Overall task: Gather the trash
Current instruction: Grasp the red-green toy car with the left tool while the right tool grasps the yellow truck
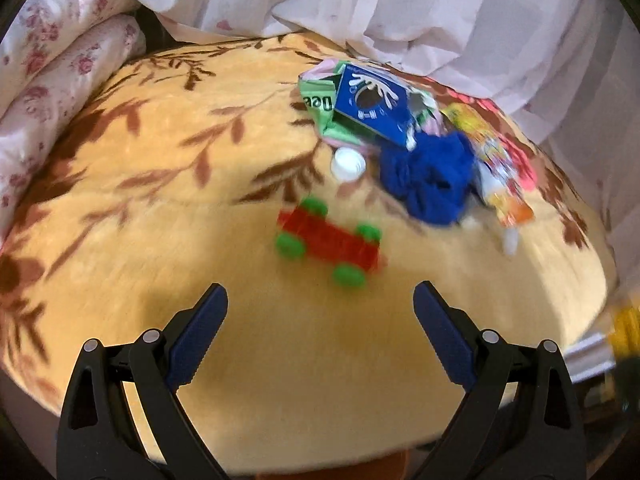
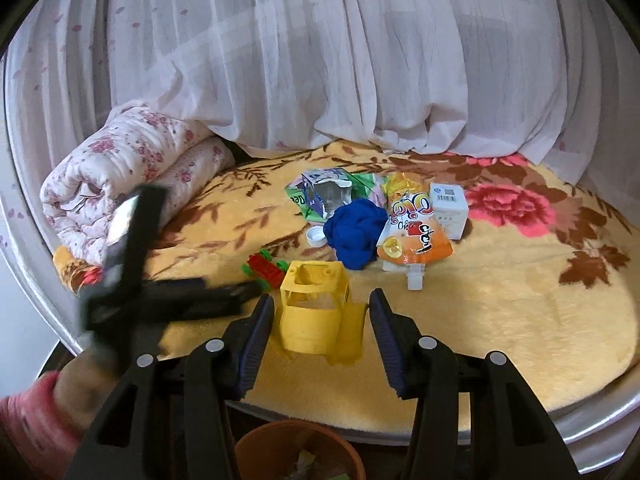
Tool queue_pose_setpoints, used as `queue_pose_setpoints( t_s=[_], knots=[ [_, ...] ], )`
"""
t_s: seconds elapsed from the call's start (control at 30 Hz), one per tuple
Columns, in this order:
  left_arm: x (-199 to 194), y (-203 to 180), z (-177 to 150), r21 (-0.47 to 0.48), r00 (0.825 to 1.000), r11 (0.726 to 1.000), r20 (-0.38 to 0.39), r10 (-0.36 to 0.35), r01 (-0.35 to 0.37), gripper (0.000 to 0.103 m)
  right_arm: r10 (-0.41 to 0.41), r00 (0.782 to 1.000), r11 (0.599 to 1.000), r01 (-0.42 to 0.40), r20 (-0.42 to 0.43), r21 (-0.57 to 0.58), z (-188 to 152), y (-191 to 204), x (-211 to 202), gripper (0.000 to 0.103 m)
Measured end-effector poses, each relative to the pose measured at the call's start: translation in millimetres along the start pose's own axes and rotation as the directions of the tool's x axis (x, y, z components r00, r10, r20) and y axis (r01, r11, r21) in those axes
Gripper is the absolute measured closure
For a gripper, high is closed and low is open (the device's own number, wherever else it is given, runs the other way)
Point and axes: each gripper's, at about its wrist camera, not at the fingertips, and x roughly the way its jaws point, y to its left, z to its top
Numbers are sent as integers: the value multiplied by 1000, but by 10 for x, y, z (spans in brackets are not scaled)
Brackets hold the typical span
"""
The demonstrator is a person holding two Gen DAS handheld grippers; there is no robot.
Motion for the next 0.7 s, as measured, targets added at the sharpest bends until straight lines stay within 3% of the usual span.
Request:
queue_pose_setpoints(
  t_s=[0.1, 0.27, 0.33, 0.4, 0.43, 0.7],
  knots=[
    [208, -68, 145, -8, 997, 997, -7, 76, -76, 11, 11, 1000, 1000, -11, -1, 3, -32, -18, -42, 54],
    [509, -91, 265, -40, 992, 992, -52, 114, -116, 11, 22, 1000, 1000, -22, -14, 12, -80, -49, -24, 54],
    [535, -114, 257, -22, 991, 991, -35, 130, -131, 12, 22, 1000, 1000, -22, -17, 15, -93, -52, -15, 54],
    [524, -125, 225, 3, 989, 989, -21, 145, -145, 33, 30, 999, 999, -29, -20, 21, -102, -67, -8, 54],
    [519, -124, 221, 10, 988, 989, -17, 150, -150, 37, 28, 999, 999, -28, -20, 19, -107, -66, -10, 54],
    [230, 9, 182, 35, 999, 998, 17, 52, -52, 37, 28, 1000, 1000, -28, -12, 5, -108, 9, -31, 54]
  ],
)
